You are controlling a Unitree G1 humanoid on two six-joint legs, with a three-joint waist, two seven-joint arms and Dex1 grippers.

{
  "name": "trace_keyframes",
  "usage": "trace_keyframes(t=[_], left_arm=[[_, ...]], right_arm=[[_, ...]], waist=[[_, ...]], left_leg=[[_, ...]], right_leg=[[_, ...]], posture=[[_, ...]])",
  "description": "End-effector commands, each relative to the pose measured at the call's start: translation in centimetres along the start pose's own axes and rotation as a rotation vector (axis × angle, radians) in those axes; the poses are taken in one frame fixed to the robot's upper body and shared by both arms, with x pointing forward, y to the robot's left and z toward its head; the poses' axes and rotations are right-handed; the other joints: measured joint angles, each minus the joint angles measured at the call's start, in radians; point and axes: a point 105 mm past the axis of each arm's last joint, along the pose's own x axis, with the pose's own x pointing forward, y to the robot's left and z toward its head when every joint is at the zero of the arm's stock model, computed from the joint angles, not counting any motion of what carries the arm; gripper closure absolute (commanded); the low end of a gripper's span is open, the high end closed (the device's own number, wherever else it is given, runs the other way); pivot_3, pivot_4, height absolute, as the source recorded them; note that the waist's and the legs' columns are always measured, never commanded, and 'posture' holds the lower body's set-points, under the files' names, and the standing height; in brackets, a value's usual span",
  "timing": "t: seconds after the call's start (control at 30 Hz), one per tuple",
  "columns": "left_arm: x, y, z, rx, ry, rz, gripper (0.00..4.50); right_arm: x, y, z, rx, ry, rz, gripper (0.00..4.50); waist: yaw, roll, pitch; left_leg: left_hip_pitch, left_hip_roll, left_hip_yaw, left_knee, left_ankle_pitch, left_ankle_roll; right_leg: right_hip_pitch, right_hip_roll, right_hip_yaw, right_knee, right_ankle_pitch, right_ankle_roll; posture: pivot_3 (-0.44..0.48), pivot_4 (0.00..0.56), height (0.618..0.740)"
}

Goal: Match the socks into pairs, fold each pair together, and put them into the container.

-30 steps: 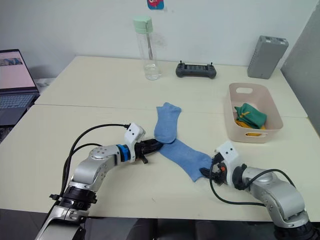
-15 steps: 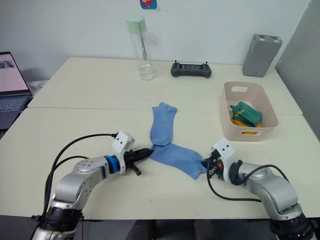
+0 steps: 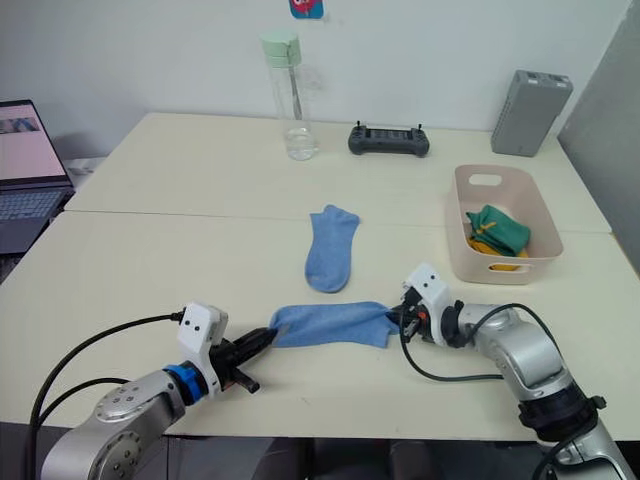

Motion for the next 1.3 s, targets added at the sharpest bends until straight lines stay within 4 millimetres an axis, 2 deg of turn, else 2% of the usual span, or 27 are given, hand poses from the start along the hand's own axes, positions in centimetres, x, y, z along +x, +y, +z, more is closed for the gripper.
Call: trace_keyframes(t=[0.03,0.23,0.33,0.4,0.63,0.73,0.83,1.0,1.3], left_arm=[[0.2,0.1,0.9,0.075,-0.036,0.01,4.5],[0.5,0.6,1.0,0.114,-0.029,-0.002,4.5],[0.4,0.3,0.8,0.108,-0.023,-0.02,4.5],[0.3,0.3,0.7,0.105,-0.023,-0.019,4.5],[0.1,0.3,0.4,0.093,-0.019,-0.016,4.5],[-0.1,0.1,0.2,0.09,-0.017,-0.019,4.5],[-0.2,0.1,0.2,0.097,-0.015,-0.016,4.5],[-0.1,0.1,0.3,0.108,-0.017,-0.023,4.5],[0.5,1.3,0.8,0.15,-0.026,-0.019,4.5]], right_arm=[[-1.0,-0.2,0.3,-0.03,0.013,0.01,4.46],[-1.6,-0.1,0.3,-0.071,0.016,0.022,4.46],[-1.5,0.5,0.5,-0.057,0.0,0.039,3.77],[-1.7,1.0,0.6,-0.05,-0.008,0.062,3.1],[-2.6,-1.4,2.0,0.025,-0.082,-0.052,0.66],[-2.1,-1.8,1.9,0.033,-0.074,-0.068,0.66],[-1.4,-1.4,1.6,0.023,-0.062,-0.046,0.66],[-0.8,-1.1,0.7,-0.083,-0.01,-0.055,0.66],[-1.7,-2.6,0.8,-0.166,0.002,-0.122,0.66]], waist=[[-0.001,0.0,0.0],[-0.003,0.0,0.0],[-0.004,0.0,0.0],[-0.004,0.0,0.0],[-0.005,0.0,0.0],[-0.005,0.0,0.0],[-0.005,0.0,0.0],[-0.004,0.0,0.0],[-0.004,0.0,0.0]], left_leg=[[0.0,0.0,0.0,0.0,0.0,0.0],[0.0,0.0,0.001,0.0,0.0,0.0],[0.0,0.0,0.002,-0.001,0.0,0.0],[0.0,0.0,0.002,-0.002,0.0,0.0],[0.0,0.0,0.002,-0.003,0.0,0.0],[0.0,0.0,0.002,-0.003,0.0,0.0],[0.0,0.0,0.002,-0.003,0.0,0.0],[0.0,0.0,0.002,-0.004,0.0,0.0],[0.0,0.0,0.002,-0.003,0.0,0.0]], right_leg=[[0.0,0.0,0.0,0.0,0.0,0.0],[-0.002,0.0,0.001,0.0,0.0,-0.001],[-0.002,0.0,0.001,0.0,0.0,-0.001],[-0.003,0.0,0.001,0.0,0.0,-0.001],[-0.003,0.0,0.001,0.0,-0.001,-0.001],[-0.003,0.0,0.001,0.0,0.0,-0.001],[-0.003,0.0,0.001,0.0,-0.001,-0.001],[-0.004,0.0,0.001,0.0,-0.001,-0.002],[-0.004,0.0,0.001,0.0,-0.001,-0.002]], posture=[[0.0,0.15,0.74],[0.0,0.15,0.74],[0.0,0.15,0.74],[0.0,0.15,0.74],[0.0,0.15,0.74],[0.0,0.15,0.74],[0.0,0.15,0.74],[0.0,0.15,0.74],[0.0,0.15,0.74]])
